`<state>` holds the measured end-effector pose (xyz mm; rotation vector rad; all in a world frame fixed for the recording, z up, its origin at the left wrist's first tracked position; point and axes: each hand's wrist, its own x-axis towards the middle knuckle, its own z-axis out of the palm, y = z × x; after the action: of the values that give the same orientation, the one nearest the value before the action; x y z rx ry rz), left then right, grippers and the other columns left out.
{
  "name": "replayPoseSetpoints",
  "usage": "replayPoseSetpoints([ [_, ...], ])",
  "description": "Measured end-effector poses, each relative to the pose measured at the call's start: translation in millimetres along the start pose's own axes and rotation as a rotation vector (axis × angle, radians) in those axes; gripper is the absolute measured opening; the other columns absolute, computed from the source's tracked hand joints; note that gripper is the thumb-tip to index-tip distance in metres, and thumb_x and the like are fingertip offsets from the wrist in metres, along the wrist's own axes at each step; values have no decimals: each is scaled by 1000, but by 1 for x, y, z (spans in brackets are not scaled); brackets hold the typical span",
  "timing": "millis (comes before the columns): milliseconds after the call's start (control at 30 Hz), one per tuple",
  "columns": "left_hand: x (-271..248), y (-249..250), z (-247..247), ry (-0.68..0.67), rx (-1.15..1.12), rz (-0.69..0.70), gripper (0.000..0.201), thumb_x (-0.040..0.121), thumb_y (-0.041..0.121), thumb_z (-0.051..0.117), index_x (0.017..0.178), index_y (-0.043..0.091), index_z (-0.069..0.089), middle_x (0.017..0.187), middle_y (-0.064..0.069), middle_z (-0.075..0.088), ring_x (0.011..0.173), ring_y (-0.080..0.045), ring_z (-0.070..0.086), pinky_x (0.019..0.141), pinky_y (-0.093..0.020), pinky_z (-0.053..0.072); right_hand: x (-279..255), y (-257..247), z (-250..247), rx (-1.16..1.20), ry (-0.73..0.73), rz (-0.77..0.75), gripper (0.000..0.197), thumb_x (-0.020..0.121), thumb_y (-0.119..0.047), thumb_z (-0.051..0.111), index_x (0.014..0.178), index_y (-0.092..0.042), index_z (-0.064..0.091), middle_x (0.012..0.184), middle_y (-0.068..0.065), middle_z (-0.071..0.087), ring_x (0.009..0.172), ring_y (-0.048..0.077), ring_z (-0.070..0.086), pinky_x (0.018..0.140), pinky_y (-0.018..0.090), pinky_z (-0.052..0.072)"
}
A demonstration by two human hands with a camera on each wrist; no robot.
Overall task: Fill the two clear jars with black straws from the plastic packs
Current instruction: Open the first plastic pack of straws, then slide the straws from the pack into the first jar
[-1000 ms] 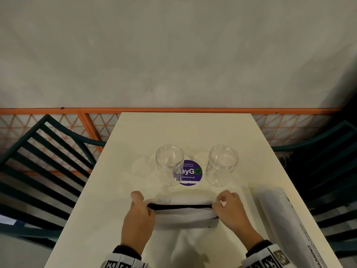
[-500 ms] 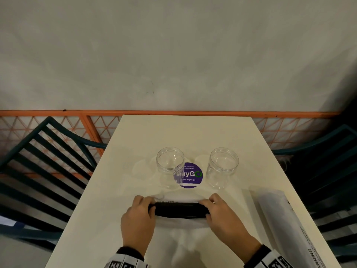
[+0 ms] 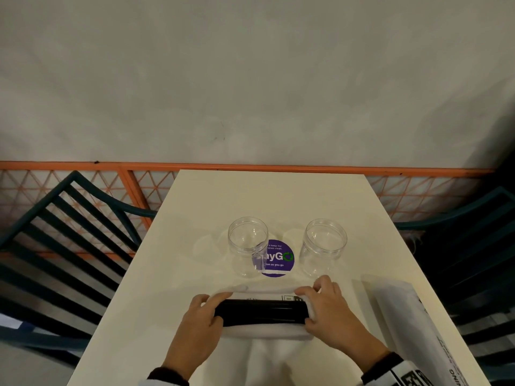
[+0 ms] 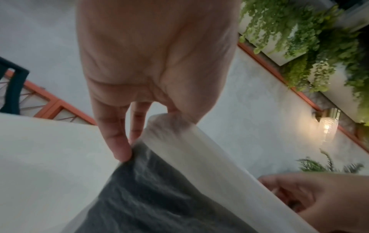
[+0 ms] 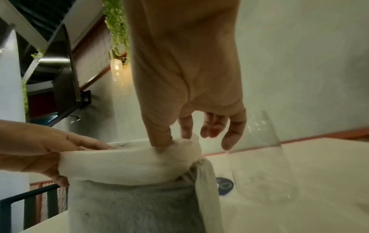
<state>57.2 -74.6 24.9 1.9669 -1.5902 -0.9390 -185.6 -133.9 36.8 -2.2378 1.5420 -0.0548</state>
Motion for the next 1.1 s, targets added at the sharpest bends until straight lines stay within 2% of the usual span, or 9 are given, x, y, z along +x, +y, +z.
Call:
replayPoseSetpoints([
  [133, -5, 13, -12, 150, 66, 73, 43, 87, 8, 47, 122, 33, 52, 120, -1, 45, 97, -17, 52, 87, -23, 42, 7, -32, -4, 19, 72, -219, 41, 85, -23, 54, 126, -24, 53, 118, 1, 48, 113, 20, 42, 98, 28, 36],
  [267, -13, 37, -19, 243, 114, 208, 40, 85, 15, 53, 119, 36, 55, 121, 3, 47, 98, -19, 48, 87, -23, 37, 17, -70, 2, 180, 75, -389, 46, 88, -28, 55, 133, -24, 46, 129, -1, 51, 120, 14, 43, 102, 22, 33],
  [467, -20, 47, -26, 229, 78, 313, 59, 70, 59, 40, 124, 38, 51, 120, 15, 48, 105, -12, 51, 90, -23, 43, 28, -76, 3, 212, 182, -426, 62, 82, -29, 62, 138, -21, 37, 133, 1, 51, 123, 15, 46, 99, 18, 35],
  [600, -22, 53, -31, 171, -94, 457, 44, 76, 45, 55, 120, 47, 47, 123, 26, 51, 112, 1, 51, 95, -16, 44, 33, -69, -4, 239, 173, -399, 56, 76, -32, 58, 129, -18, 47, 126, 2, 54, 117, 18, 48, 97, 25, 39],
  [700, -21, 51, -42, 208, -235, 474, 46, 75, 42, 61, 120, 45, 51, 127, 27, 49, 116, 5, 49, 93, -14, 44, 33, -56, -16, 405, 173, -329, 48, 71, -43, 59, 116, -24, 56, 110, -16, 53, 104, 8, 53, 86, 17, 44],
  [800, -14, 36, -51, 318, -58, 372, 52, 76, 59, 56, 125, 51, 40, 138, 27, 32, 122, 5, 34, 95, -22, 40, 27, -41, -23, 608, 153, -249, 36, 75, -24, 68, 110, -25, 57, 102, -20, 58, 95, 4, 57, 78, 16, 48],
  [900, -8, 29, -52, 129, -159, 235, 55, 84, 35, 57, 130, 47, 30, 134, 25, 37, 112, 1, 49, 88, -6, 39, 23, -30, -21, 717, 114, -171, 36, 78, -13, 70, 109, -24, 57, 102, -9, 66, 95, 9, 63, 80, 23, 54],
  [1000, -4, 26, -48, 153, -327, 247, 46, 87, 14, 57, 120, 45, 49, 109, 29, 63, 93, -4, 64, 83, -10, 48, 21, -22, -18, 680, 67, -137, 25, 81, -7, 66, 99, -22, 58, 92, -6, 67, 83, 3, 64, 79, 24, 55],
  [1100, 1, 26, -45, 217, -432, 230, 41, 81, 7, 65, 100, 43, 66, 95, 18, 68, 83, -11, 66, 77, -12, 51, 17, -20, -15, 647, -30, -154, 21, 84, -6, 60, 103, -15, 61, 83, -6, 64, 72, -2, 58, 71, 13, 49],
])
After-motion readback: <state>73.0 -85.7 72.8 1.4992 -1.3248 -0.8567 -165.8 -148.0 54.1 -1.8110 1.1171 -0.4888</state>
